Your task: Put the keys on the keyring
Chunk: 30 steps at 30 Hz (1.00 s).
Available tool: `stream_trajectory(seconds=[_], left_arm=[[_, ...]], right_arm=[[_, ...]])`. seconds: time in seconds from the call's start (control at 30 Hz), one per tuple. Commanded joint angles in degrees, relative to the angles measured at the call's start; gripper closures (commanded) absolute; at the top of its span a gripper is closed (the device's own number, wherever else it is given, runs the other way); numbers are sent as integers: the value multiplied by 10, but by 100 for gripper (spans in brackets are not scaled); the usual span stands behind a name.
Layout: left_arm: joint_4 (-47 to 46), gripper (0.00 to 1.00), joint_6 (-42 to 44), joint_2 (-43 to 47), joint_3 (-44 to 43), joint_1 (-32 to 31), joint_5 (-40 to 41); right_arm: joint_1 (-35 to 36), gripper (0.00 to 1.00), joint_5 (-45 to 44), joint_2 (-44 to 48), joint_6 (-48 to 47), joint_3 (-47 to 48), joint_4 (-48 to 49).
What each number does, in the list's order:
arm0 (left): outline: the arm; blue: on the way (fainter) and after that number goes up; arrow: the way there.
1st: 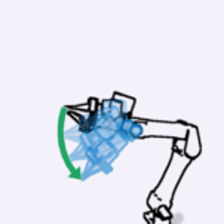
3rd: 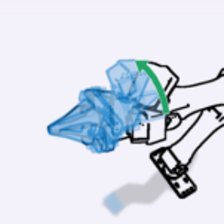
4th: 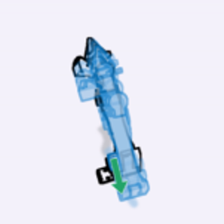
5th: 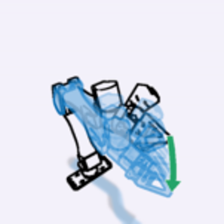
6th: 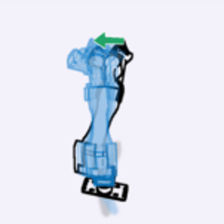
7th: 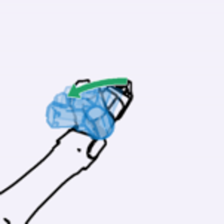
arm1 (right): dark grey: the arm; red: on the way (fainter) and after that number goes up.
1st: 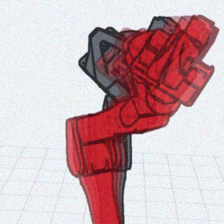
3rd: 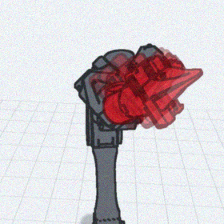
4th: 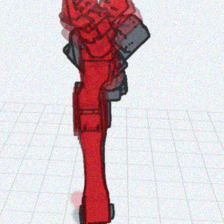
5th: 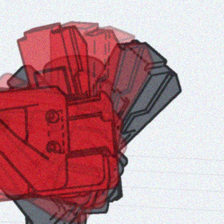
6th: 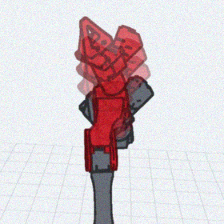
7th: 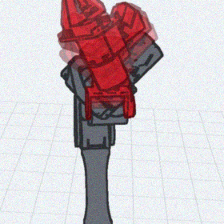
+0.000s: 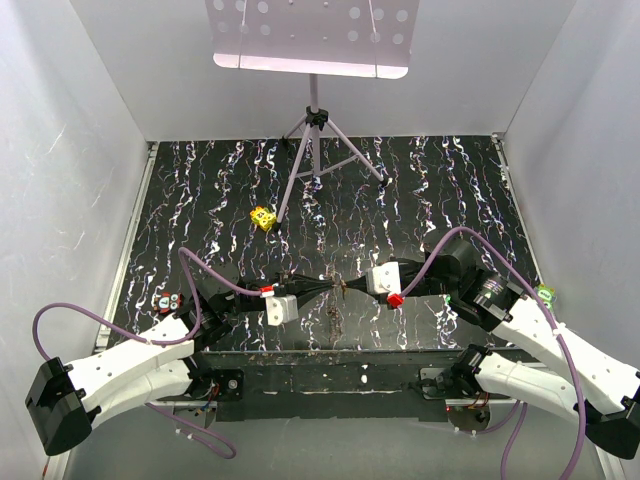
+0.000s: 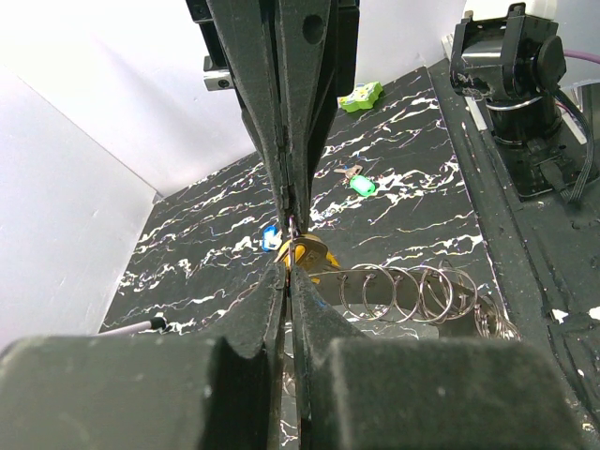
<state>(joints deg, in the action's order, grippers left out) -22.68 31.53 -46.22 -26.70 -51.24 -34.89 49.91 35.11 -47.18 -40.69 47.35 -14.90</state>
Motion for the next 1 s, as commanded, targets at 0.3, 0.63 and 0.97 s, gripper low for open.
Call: stream_trajectory(seconds=[0.3, 0.63, 0.97], left_arm=[[-17, 100, 5, 10, -2, -3, -3], [-18, 100, 3, 10, -1, -3, 0], [-19, 100, 3, 8, -1, -3, -2]], right_arm=[[3, 99, -4, 8, 10, 5, 31], [3, 99, 7, 6, 18, 2, 37], [4, 99, 10, 5, 22, 3, 43]])
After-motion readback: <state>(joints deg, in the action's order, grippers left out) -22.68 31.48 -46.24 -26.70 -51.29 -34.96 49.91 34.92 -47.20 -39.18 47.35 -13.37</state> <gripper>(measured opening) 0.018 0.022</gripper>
